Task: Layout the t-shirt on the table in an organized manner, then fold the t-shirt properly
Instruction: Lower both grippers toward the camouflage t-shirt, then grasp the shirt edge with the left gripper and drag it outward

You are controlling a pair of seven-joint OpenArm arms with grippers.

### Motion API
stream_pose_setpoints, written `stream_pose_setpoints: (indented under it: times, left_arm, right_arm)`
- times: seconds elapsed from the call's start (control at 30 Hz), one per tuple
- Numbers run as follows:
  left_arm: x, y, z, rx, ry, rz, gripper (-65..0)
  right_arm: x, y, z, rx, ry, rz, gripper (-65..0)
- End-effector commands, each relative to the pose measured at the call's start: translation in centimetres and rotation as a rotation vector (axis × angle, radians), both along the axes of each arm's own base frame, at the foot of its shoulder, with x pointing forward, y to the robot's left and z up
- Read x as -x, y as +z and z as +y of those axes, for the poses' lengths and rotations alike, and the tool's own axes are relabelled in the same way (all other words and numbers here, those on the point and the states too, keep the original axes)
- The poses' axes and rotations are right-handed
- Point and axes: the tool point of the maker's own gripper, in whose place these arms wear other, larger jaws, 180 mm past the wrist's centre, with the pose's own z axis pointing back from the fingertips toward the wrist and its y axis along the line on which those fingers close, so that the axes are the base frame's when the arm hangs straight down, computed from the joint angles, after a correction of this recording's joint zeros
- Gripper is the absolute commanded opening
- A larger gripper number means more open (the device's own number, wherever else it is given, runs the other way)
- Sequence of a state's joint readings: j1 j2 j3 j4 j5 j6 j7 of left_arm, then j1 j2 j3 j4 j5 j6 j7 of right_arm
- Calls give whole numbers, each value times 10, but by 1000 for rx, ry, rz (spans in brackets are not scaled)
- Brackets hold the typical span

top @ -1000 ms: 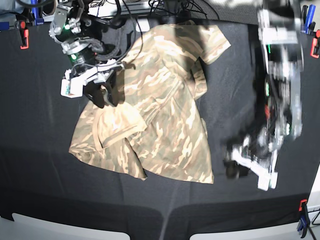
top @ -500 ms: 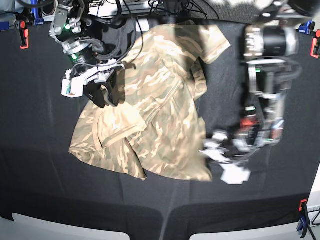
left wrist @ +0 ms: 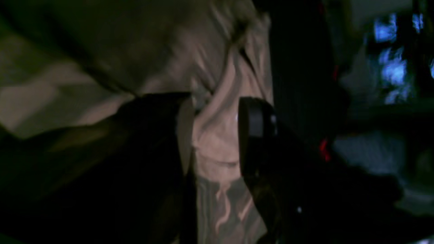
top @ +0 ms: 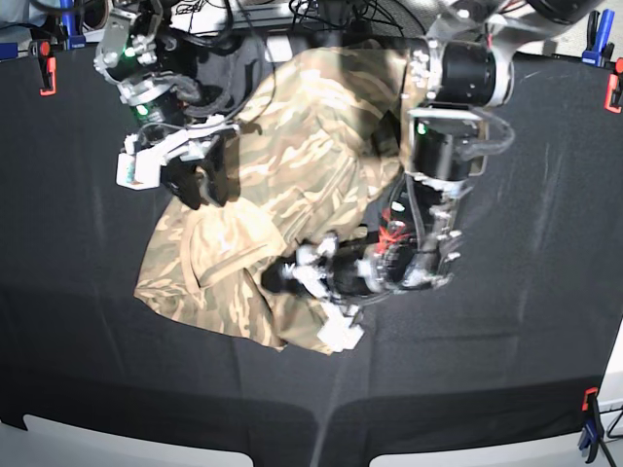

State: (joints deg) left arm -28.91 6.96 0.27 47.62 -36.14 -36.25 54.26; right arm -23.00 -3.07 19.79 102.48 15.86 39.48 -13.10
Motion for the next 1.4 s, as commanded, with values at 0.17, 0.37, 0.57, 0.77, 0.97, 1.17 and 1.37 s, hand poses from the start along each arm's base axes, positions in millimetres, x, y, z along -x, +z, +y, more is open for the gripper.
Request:
stream_pose_setpoints:
  times: [0.17,0.37,0.57,0.77,0.97,1.17,1.37]
  left_arm:
    - [-16,33,-12,4,-50,-82,-444]
    - [-34,63,-10,-66,-123,-134,-444]
    - [-52,70,16,-124,-109,-166,-444]
    - [-44,23,95,-282,-76,-56,-444]
    - [-27,5,149,-177,57,159,-444]
    - [-6,9,142,-25,15,196,-444]
    - [16,-17,127,31,55,246,-444]
  right_arm:
    - [-4,14,1,-18,0,-56,-411]
    - [-3,14,1,-18,0,-55,-411]
    - [-3,14,1,-17,1,-52,-411]
    - [-3,13,1,-16,2,-50,-411]
    - [-3,13,1,-16,2,-50,-410]
    - [-3,13,1,-16,2,-50,-410]
    - [-3,13,1,-16,2,-50,-410]
